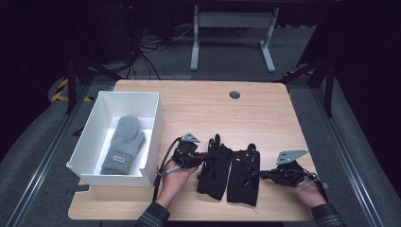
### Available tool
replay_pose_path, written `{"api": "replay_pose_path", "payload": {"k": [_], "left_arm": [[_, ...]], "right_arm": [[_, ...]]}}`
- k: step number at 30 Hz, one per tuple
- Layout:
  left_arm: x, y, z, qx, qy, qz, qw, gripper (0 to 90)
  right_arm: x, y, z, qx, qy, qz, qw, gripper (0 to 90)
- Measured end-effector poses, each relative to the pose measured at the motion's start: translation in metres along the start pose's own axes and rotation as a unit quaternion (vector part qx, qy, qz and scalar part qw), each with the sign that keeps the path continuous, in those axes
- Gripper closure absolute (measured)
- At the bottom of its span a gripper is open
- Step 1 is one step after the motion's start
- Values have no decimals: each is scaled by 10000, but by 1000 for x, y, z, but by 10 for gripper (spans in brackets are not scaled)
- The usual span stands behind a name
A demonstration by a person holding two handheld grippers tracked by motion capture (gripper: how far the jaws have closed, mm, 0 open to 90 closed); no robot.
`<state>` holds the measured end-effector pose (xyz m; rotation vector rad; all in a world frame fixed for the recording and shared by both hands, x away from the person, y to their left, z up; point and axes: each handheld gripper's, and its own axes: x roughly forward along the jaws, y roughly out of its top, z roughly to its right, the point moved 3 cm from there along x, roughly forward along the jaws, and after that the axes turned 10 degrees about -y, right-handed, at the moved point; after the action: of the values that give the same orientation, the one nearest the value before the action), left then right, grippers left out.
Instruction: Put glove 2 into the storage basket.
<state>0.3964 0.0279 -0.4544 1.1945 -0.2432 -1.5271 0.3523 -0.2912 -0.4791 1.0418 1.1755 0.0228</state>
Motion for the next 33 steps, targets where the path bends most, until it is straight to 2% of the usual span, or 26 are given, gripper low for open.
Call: {"api": "replay_pose_path", "payload": {"k": [8,10,16,22,33], "left_arm": [[-5,5,7,-59,-286,184,9994,875],[-6,7,11,-59,-425,250,9988,875],[-5,15,23,39,-657,314,9973,875],[4,18,32,149,-727,208,9970,875],[19,14,31,147,-718,-14,9973,874]], "right_arm": [[4,7,-8,-43,85,42,9999,900],[6,10,-11,-66,124,77,9999,900],[16,19,-23,-172,268,83,9995,900],[25,31,-32,-257,352,129,9990,900],[39,44,-45,-410,396,107,9983,900]]}}
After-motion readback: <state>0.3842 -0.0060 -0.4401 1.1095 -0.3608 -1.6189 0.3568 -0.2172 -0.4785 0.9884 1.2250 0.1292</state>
